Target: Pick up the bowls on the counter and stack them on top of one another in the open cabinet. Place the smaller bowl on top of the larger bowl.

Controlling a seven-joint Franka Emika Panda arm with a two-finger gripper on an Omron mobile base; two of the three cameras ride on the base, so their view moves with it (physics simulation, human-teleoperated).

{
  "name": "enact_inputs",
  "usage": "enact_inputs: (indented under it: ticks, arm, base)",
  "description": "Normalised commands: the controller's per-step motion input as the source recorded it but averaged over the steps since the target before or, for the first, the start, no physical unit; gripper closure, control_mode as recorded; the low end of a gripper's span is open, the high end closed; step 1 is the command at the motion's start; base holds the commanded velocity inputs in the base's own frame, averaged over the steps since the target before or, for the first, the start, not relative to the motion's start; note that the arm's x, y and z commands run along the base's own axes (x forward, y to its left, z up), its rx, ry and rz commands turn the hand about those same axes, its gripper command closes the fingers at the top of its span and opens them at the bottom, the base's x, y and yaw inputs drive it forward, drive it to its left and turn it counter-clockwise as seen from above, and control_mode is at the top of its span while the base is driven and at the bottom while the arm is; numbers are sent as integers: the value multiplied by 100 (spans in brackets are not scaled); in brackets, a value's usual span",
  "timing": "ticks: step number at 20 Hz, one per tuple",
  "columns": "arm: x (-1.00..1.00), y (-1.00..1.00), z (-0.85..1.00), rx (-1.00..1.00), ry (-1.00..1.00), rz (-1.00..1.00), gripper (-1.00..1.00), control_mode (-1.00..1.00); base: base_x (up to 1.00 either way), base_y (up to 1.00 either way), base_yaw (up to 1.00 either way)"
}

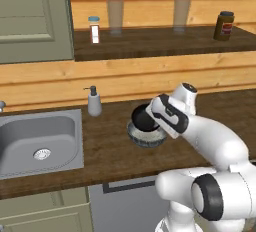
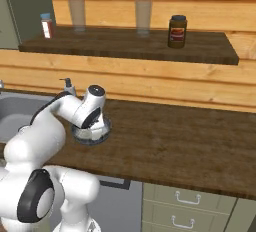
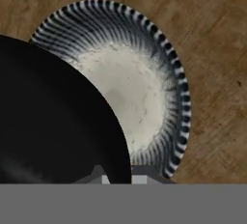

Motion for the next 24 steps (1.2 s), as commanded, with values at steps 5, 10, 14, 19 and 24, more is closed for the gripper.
enact_inputs:
  ticks: [5, 10, 14, 19, 24]
  arm:
    - [53, 7, -16, 0, 19, 0, 100, -100]
    - [46, 4, -15, 0, 16, 0, 100, -100]
    - [12, 0, -32, 0, 17, 0, 100, -100]
    - [-8, 0, -21, 0, 5, 0, 100, -100]
    - [-7, 0, 8, 0, -2, 0, -100, -100]
  base:
    - [0, 0, 0]
    - [0, 0, 0]
    - [0, 0, 0]
    - [0, 0, 0]
    - [0, 0, 0]
